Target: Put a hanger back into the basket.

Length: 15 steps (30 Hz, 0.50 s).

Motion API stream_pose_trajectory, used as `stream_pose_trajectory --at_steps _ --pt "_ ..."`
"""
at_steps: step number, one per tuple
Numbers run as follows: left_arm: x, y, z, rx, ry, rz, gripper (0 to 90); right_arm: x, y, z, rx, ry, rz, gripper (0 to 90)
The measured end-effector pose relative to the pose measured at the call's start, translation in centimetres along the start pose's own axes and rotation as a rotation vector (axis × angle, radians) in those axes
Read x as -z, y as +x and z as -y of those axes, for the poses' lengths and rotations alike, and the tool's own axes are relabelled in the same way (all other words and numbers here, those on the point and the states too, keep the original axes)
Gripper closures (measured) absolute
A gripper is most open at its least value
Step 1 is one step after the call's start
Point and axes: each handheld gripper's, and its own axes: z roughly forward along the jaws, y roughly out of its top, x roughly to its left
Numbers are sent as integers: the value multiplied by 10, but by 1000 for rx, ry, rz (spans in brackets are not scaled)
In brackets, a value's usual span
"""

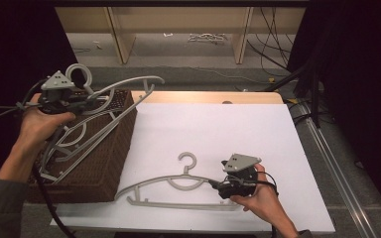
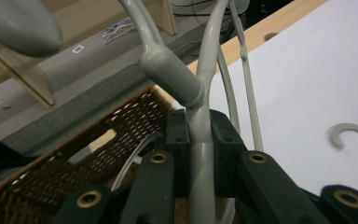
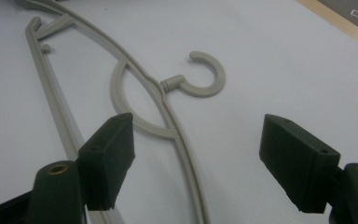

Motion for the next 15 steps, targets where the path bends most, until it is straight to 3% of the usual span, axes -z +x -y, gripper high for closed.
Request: stream_pose_trajectory --at_steps 10,15 --pt "2 36 32 72 -17 -73 802 1 -1 1 -4 8 -3 274" --pt "3 49 48 87 -25 -98 802 -1 -2 2 -5 12 -4 274"
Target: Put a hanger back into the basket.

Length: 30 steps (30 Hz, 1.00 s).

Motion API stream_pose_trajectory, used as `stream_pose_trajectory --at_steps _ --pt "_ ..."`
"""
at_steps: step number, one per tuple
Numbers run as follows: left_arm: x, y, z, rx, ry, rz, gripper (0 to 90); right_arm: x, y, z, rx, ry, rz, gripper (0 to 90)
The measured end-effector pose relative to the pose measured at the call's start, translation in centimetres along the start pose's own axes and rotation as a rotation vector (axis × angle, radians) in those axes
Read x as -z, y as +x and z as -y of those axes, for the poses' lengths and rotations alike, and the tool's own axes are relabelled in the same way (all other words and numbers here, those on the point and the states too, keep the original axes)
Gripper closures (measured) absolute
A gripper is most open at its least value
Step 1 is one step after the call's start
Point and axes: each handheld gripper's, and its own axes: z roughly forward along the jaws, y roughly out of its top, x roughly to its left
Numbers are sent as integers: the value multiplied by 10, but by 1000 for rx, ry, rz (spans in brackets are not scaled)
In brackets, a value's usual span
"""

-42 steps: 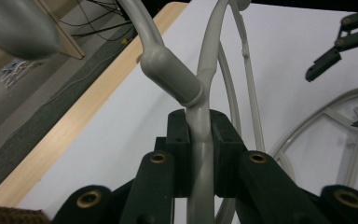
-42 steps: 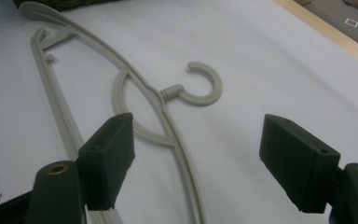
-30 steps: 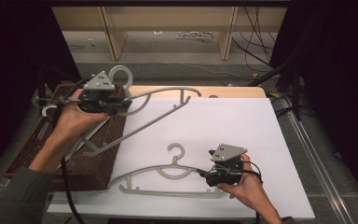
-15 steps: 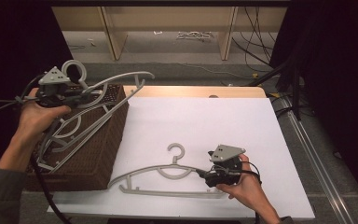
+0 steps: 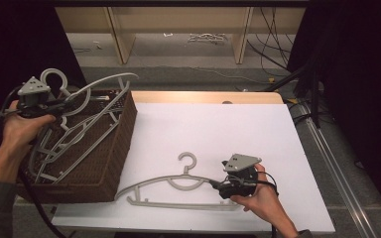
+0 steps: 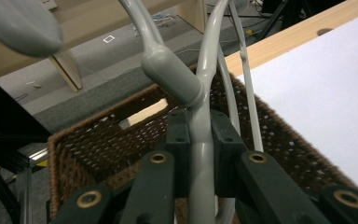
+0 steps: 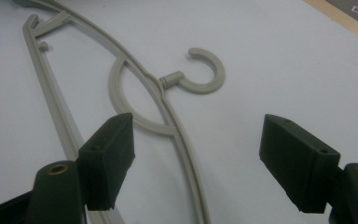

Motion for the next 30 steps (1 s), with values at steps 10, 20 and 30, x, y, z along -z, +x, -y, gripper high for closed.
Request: stream_pose_trajectory --at_steps 10,20,30 --pt "-7 12 27 27 -16 -18 802 -1 0 1 -3 3 4 274" --pt "0 18 51 49 -17 -9 801 -1 -1 1 -5 5 2 274" --pt "-8 21 73 47 71 16 798 -1 0 1 -8 8 3 274"
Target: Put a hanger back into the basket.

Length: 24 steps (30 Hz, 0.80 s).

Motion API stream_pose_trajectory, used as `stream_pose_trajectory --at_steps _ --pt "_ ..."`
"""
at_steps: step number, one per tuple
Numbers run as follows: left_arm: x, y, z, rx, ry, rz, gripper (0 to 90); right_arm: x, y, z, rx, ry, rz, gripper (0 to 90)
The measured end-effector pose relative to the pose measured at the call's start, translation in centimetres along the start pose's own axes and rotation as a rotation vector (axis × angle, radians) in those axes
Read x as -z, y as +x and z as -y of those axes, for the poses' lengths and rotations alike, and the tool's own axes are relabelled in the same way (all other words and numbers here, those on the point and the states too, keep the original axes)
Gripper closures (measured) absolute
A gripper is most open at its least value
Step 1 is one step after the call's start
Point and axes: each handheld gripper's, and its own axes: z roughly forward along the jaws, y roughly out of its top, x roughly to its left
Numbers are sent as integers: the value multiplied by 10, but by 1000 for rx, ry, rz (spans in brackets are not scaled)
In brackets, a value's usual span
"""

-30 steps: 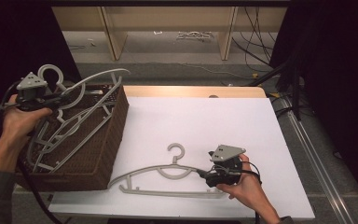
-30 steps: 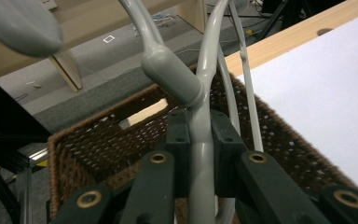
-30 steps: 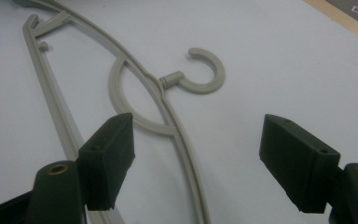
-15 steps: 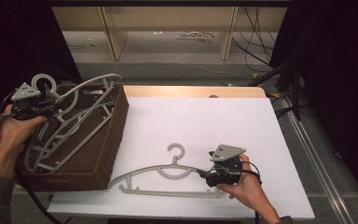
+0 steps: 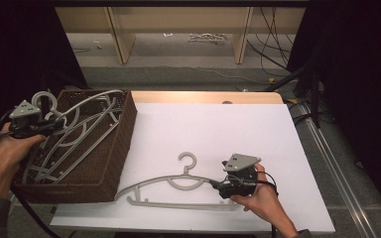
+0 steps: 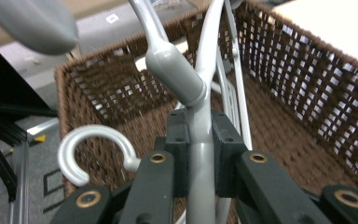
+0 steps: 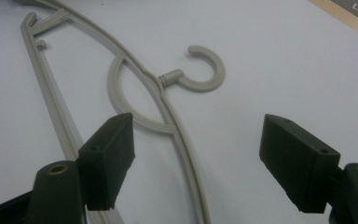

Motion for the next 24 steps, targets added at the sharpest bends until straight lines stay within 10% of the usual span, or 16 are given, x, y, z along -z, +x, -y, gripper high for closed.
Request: stream_pose_trajectory --at_steps 12,19,23,24 --pt "-32 -13 0 -112 160 71 793 -2 -1 2 0 2 2 274" --pt "-56 -9 14 -16 256 5 794 -1 -1 3 -1 12 0 274" --pt "-63 -1 23 9 193 -12 792 -3 0 3 1 15 -4 274" --pt "-59 1 20 -12 263 -31 791 -3 0 3 3 17 -4 274"
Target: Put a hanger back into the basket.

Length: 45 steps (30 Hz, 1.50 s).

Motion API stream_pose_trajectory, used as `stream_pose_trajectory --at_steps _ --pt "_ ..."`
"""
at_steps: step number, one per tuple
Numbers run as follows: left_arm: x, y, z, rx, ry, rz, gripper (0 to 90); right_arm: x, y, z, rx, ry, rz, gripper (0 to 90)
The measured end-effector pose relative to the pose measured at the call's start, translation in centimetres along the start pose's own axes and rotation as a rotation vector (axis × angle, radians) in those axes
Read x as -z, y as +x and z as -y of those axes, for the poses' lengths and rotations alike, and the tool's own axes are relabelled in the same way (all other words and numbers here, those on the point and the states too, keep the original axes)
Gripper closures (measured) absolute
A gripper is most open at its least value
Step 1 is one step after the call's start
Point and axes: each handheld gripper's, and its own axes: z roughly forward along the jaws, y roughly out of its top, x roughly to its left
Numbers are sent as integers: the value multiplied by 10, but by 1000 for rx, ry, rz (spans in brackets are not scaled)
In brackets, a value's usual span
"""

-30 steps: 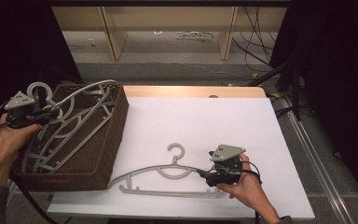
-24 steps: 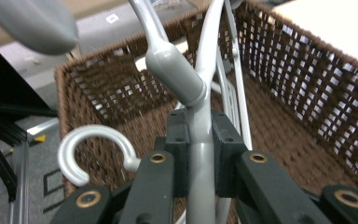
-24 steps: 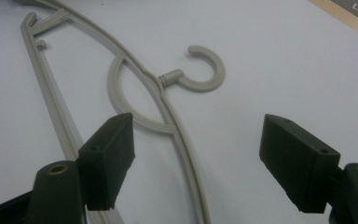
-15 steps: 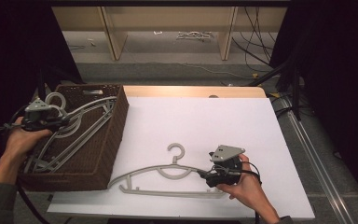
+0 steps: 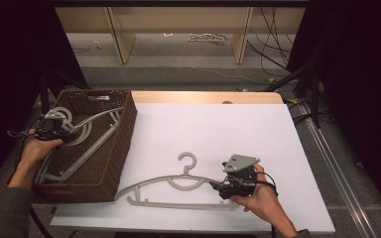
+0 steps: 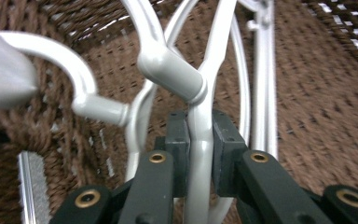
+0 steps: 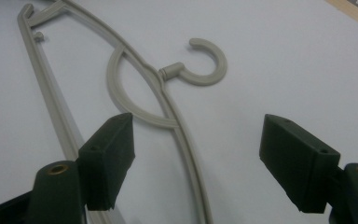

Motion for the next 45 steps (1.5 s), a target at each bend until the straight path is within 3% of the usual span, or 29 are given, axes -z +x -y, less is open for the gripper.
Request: stream_pose_trajectory --at_steps 4,5,7,8,9,10,12,13,15,18,19,21,22,26,32,39,40,41,43,44,45 --pt "-1 2 0 -21 26 -15 745 -2 0 0 -3 0 -5 274" --pt "-1 2 2 21 24 -14 706 -1 0 0 -1 5 -3 274" --pt "3 7 1 -20 15 -26 643 -1 0 0 -3 2 -3 274" --pt "8 1 2 64 12 -60 606 -1 0 0 -4 -1 -3 274" --pt "10 4 1 36 -9 -57 557 -1 0 0 -3 0 -3 274" --pt "15 0 1 106 -6 -86 520 0 0 0 -4 3 -2 274" --pt "19 0 1 118 -23 -81 452 -1 0 0 -3 6 -3 275" --pt "27 -2 0 154 -59 -83 427 -1 0 0 -2 -3 0 275" --pt "35 -5 0 177 -91 -70 391 -1 0 1 -1 0 -2 275" --pt "45 -8 -1 187 -134 -66 368 -2 0 1 1 0 0 275" --pt "58 -10 -1 185 -179 -59 364 -1 0 1 1 -3 2 275" --pt "64 -11 -2 179 -194 -63 355 0 0 1 0 1 1 275" --pt "74 -15 -4 189 -233 -68 350 -1 0 1 5 -2 2 275" --pt "89 -24 -6 158 -259 -56 342 -2 0 1 8 1 -1 275" --pt "111 -58 -9 148 -330 26 324 -3 1 1 10 -1 -2 275" --pt "112 -102 -14 108 -370 123 287 -3 1 1 8 6 -9 275" --pt "112 -102 -14 108 -370 123 282 -4 1 1 6 4 -10 275" --pt "112 -115 -14 83 -389 154 278 -4 1 1 6 5 -12 275" --pt "110 -129 -15 75 -395 177 257 -5 1 2 8 8 -13 275" --pt "110 -129 -15 75 -395 177 252 -5 1 2 8 8 -13 275" --pt "109 -141 -16 48 -406 199 253 -6 0 2 7 6 -15 275"
